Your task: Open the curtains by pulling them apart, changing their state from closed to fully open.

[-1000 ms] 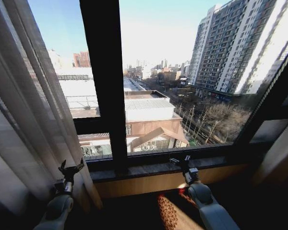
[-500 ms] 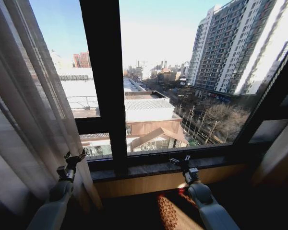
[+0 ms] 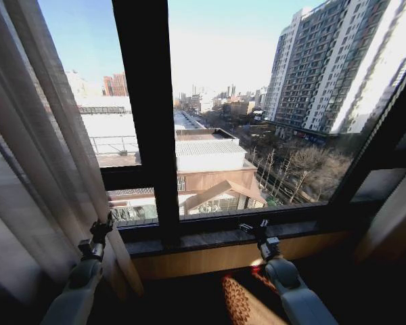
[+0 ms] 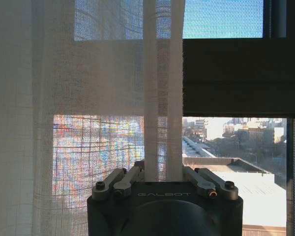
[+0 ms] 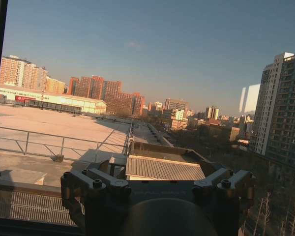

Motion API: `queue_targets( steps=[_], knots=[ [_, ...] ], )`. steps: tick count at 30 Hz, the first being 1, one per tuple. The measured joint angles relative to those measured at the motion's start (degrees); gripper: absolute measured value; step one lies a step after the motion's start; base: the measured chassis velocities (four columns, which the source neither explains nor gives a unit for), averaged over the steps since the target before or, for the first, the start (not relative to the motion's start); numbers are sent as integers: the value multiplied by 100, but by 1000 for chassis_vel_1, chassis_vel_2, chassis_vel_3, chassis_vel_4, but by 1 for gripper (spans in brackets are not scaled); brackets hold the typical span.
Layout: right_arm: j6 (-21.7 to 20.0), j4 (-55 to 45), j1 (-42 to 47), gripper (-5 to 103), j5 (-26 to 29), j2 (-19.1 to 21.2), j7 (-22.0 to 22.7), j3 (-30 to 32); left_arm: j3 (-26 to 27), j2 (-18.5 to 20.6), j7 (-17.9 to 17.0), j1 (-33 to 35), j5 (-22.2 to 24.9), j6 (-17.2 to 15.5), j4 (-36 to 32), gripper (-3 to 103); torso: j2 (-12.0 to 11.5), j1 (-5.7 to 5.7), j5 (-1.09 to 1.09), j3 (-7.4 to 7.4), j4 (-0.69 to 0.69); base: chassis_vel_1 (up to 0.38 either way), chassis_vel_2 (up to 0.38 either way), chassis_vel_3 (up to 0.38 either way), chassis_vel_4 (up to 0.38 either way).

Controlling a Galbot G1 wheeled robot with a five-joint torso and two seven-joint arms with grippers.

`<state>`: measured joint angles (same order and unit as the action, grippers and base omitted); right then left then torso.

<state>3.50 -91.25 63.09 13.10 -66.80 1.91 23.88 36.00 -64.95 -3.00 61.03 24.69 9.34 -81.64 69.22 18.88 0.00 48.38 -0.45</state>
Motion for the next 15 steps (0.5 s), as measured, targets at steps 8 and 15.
queue_targets(
  steps=[8, 15],
  knots=[
    [0, 0, 0, 100, 0, 0, 0, 0, 66, 9, -14, 12, -20, 30, 15, 1, 0, 0, 0, 0, -1, 0, 0, 0, 0],
    [0, 0, 0, 100, 0, 0, 0, 0, 94, 42, -20, 37, -19, 95, 53, 0, 0, 1, 0, 0, -1, 1, 5, -7, -4]
  ],
)
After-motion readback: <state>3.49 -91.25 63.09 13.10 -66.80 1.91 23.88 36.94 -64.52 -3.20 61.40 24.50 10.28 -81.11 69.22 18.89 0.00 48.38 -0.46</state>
